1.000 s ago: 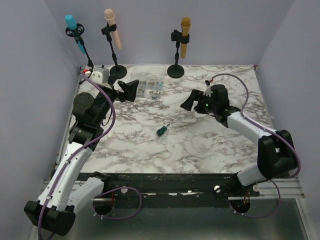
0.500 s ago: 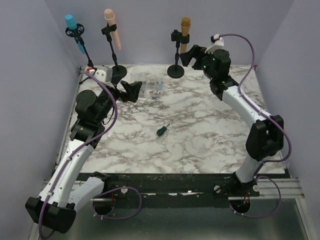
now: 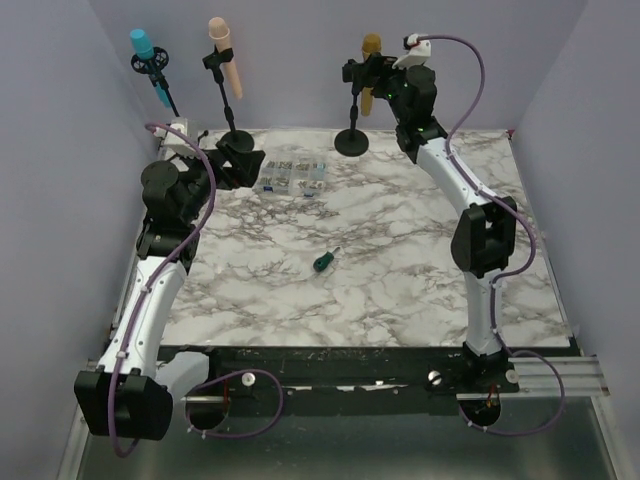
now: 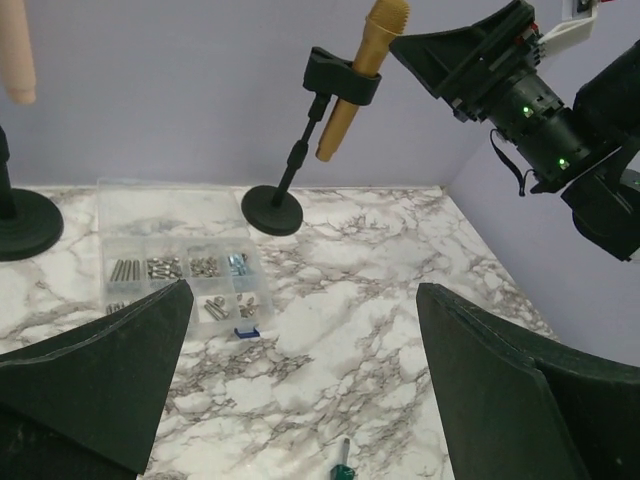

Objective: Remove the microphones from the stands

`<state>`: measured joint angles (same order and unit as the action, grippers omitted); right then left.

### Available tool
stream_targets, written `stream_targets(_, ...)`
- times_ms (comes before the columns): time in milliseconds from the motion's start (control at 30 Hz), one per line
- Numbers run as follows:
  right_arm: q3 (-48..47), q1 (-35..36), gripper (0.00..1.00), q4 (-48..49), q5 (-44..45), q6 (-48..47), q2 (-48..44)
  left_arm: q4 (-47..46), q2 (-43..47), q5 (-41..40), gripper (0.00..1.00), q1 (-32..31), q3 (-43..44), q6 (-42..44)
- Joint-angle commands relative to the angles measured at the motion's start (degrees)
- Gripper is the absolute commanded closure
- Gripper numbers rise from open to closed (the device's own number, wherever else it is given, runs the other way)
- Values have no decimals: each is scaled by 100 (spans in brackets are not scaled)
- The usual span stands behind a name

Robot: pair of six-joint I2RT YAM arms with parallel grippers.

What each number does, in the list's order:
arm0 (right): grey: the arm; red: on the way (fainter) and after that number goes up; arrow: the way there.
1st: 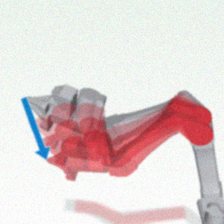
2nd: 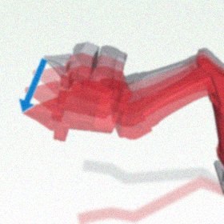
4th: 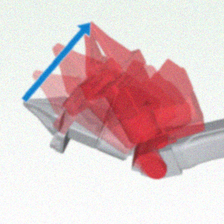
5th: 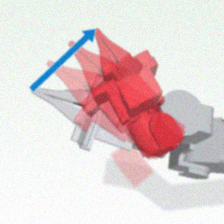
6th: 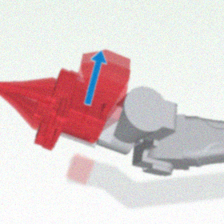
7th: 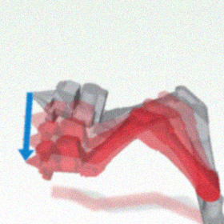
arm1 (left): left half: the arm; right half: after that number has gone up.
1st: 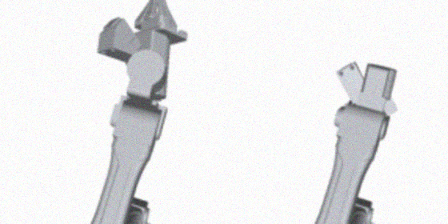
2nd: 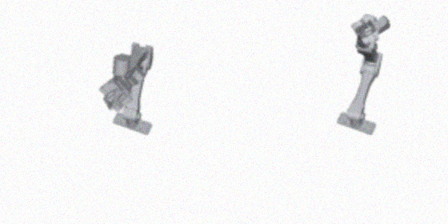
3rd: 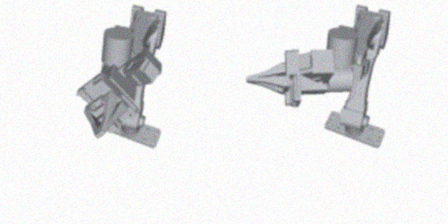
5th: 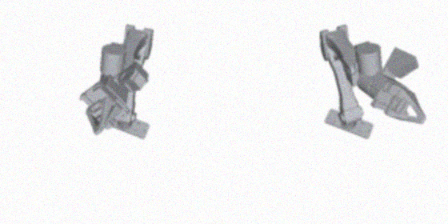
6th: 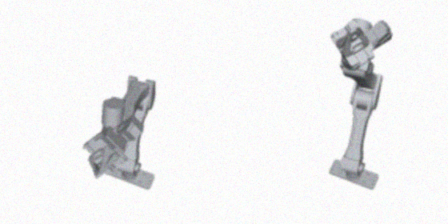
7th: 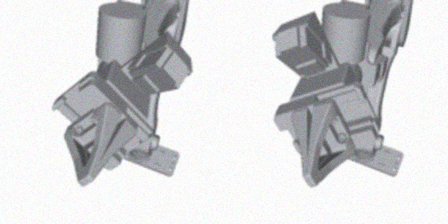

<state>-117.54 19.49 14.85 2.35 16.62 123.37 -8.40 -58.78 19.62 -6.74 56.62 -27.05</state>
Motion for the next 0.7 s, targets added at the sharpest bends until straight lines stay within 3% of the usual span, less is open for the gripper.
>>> stream_targets(0,-708,-33,0,368,309,-553,586,-333,-278,839,1,226,225,-606)
stream_targets(400,-2166,-208,0,857,334,-969,1977,-338,-530,963,1,252,276,-511)
stream_targets(533,-2304,-217,0,1180,-40,-1195,2200,-416,-591,1098,1,249,279,-573)
stream_targets(667,-2591,-217,10,1345,18,-1350,2468,-395,-556,1099,1,261,292,-522)
